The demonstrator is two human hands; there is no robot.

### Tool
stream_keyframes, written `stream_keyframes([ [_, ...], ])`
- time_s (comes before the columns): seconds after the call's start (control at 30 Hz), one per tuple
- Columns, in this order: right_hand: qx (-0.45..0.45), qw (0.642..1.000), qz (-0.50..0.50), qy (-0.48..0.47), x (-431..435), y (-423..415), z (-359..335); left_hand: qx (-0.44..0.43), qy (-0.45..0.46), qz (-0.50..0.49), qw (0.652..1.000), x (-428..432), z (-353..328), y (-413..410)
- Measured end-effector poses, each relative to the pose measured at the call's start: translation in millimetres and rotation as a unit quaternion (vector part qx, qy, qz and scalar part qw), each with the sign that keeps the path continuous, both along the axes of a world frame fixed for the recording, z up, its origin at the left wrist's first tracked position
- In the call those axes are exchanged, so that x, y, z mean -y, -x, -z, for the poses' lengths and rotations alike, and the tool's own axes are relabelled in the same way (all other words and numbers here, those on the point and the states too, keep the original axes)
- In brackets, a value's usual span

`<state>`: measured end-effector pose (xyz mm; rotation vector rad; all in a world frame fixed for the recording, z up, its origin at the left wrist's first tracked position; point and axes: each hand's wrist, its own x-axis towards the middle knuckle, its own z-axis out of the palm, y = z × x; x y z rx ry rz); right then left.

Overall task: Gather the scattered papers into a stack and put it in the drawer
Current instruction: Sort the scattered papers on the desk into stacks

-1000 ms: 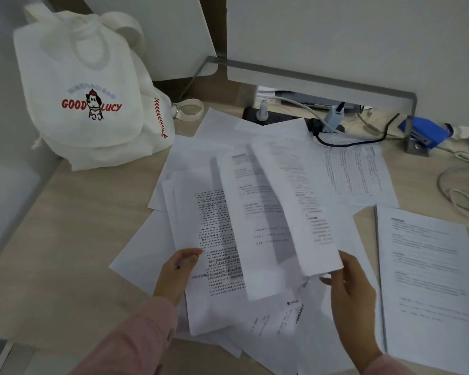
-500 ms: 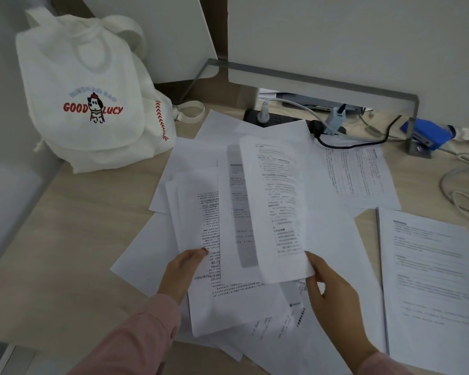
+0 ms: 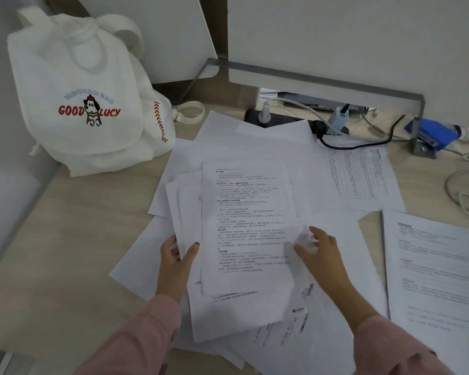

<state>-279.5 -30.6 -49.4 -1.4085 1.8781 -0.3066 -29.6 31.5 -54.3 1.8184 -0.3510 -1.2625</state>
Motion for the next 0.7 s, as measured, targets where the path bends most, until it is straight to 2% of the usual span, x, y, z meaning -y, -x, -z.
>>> stream_keyframes([
  [0.17,-0.047,0.997,-0.046,-0.049,13.3,-11.3,13.2,-0.027,-0.023,0.049,0.998,15.1,-3.3,-1.0],
  [0.3,-0.066,0.989,-0.128,-0.011,2.0,-18.1,25.2,-0.034,-0.017,0.104,0.994,23.3,-7.5,6.8],
  [0.37,-0.054,0.99,-0.127,-0.004,-0.1,-18.4,28.0,-0.013,-0.014,0.126,0.992,23.9,-10.7,8.1],
  [0.47,0.036,0.999,-0.007,0.006,6.7,-16.4,19.7,0.002,0.015,0.147,0.989,21.9,-22.7,8.3],
  [0.57,0.193,0.974,0.117,-0.014,14.7,-8.1,-4.0,0.005,0.056,0.146,0.988,19.2,-38.2,8.9],
  [0.63,0.288,0.946,0.14,-0.048,19.0,-1.0,-19.6,0.007,0.078,0.148,0.986,20.1,-47.9,9.0],
  [0.7,0.345,0.929,0.126,-0.05,23.8,5.1,-33.1,0.019,0.105,0.145,0.984,23.6,-57.2,10.1],
])
